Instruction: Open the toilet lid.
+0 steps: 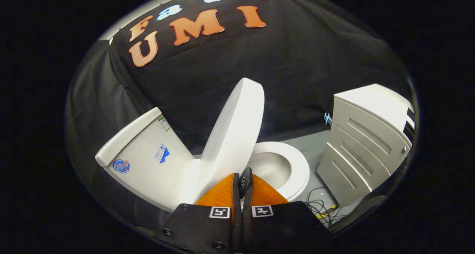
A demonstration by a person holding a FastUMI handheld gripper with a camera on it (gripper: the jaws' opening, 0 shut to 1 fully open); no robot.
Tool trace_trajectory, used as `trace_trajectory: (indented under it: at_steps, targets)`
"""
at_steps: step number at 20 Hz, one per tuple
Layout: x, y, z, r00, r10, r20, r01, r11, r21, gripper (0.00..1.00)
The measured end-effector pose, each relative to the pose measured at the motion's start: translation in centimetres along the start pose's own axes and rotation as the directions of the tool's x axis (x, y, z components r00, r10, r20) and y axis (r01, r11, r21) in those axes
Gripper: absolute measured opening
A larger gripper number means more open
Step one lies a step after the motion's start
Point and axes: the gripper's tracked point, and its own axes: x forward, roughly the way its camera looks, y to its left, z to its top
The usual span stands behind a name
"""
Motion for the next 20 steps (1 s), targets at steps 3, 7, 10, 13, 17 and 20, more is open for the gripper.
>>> trace_trajectory:
  at_steps: [3,7,10,13,17,20]
  targets:
    - [-0.5,2.0,1.0,1.0,-0.008,0.028,0.01,0.997,-0.074,0.08]
    - [-1.0,4.3,1.8,0.997,-0.001,0.076,0.015,0.983,-0.181,0.08]
    - [-1.4,6.0,2.3,0.995,0.013,0.096,0.007,0.977,-0.212,0.08]
    - [-1.7,7.6,2.7,0.992,0.023,0.122,0.01,0.965,-0.26,0.08]
    - [-1.9,9.6,3.1,0.989,0.022,0.145,0.021,0.956,-0.293,0.08]
    - [-2.2,11.3,3.4,0.985,0.02,0.169,0.039,0.94,-0.338,0.08]
